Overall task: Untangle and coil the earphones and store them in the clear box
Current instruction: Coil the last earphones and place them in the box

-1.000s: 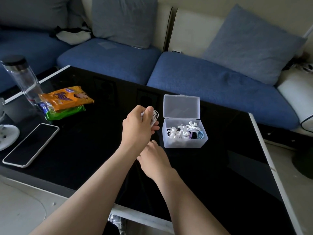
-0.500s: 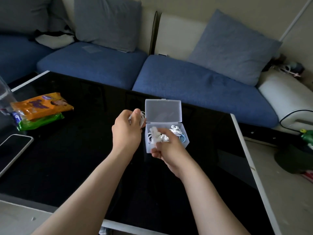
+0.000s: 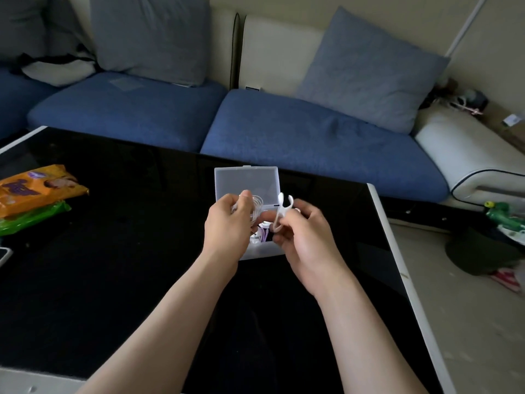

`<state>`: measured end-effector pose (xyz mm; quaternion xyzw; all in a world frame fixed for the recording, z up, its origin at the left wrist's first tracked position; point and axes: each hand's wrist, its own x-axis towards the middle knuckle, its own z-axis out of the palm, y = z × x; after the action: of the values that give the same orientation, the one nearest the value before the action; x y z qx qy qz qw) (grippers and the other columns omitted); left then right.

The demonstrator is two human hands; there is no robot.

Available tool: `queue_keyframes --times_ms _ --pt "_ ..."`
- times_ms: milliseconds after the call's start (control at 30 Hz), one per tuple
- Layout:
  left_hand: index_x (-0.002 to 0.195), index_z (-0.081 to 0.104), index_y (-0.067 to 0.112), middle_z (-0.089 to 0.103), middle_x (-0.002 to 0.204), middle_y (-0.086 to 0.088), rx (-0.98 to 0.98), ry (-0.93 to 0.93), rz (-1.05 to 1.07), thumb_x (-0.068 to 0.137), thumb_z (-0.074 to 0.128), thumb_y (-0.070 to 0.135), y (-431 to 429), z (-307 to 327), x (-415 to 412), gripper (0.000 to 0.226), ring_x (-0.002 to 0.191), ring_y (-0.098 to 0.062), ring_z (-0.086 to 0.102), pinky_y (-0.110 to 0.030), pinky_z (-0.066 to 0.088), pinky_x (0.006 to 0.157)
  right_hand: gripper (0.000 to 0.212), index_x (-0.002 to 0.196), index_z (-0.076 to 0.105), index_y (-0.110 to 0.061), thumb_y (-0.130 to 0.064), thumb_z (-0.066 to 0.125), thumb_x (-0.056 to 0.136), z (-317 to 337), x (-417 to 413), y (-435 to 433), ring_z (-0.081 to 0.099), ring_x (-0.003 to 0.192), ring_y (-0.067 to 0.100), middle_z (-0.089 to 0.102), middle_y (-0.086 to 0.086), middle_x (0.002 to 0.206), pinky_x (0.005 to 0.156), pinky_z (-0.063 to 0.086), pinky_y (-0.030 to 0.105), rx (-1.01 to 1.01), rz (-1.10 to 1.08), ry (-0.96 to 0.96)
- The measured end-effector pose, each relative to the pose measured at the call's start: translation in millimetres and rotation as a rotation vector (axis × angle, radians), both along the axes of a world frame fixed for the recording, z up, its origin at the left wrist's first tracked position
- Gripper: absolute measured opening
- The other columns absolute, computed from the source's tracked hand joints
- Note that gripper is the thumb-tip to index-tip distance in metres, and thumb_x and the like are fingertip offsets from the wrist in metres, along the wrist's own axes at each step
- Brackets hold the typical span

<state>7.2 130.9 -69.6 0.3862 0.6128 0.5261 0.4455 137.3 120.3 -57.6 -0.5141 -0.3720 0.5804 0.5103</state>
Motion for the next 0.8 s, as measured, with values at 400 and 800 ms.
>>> queue_keyframes --times_ms 400,800 --pt "0.054 0.066 0.019 0.064 0.058 -0.001 0.034 0.142 0.066 0.096 0.062 0.04 4.1 -4.9 2.3 0.048 0.064 -0.021 0.063 -0.044 0.06 0.076 0.043 0.128 0.054 -0.03 0.003 0.056 0.1 -6.9 13.3 -3.3 0.081 0.086 0.027 0.076 0.021 0.11 0.083 0.065 0.039 0.1 0.045 -0.161" --pt "0.07 0.08 0.011 0.078 0.081 -0.017 -0.019 -0.023 0.014 0.091 0.069 0.034 -0.7 -0.7 -0.8 0.033 0.091 -0.042 0.075 -0.057 0.06 0.095 0.037 0.121 0.078 -0.025 -0.007 0.084 0.088 -1.6 12.8 -6.8 0.08 0.102 0.02 0.082 0.002 0.105 0.1 0.061 0.043 0.146 0.116 -0.175"
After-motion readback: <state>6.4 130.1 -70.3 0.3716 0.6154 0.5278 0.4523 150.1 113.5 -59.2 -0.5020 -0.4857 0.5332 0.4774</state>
